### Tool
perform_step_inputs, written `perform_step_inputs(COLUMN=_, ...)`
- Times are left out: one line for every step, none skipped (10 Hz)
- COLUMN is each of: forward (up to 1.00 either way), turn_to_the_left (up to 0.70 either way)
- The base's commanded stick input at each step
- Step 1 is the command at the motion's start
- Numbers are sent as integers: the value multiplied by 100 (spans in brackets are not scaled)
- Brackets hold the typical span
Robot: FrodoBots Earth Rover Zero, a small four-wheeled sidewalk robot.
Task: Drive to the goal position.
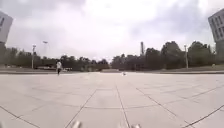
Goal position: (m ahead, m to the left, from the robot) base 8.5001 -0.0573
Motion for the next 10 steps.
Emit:
perform_step_inputs(forward=70, turn_to_the_left=0)
perform_step_inputs(forward=70, turn_to_the_left=0)
perform_step_inputs(forward=70, turn_to_the_left=0)
perform_step_inputs(forward=70, turn_to_the_left=0)
perform_step_inputs(forward=70, turn_to_the_left=0)
perform_step_inputs(forward=70, turn_to_the_left=0)
perform_step_inputs(forward=70, turn_to_the_left=0)
perform_step_inputs(forward=70, turn_to_the_left=0)
perform_step_inputs(forward=70, turn_to_the_left=0)
perform_step_inputs(forward=70, turn_to_the_left=0)
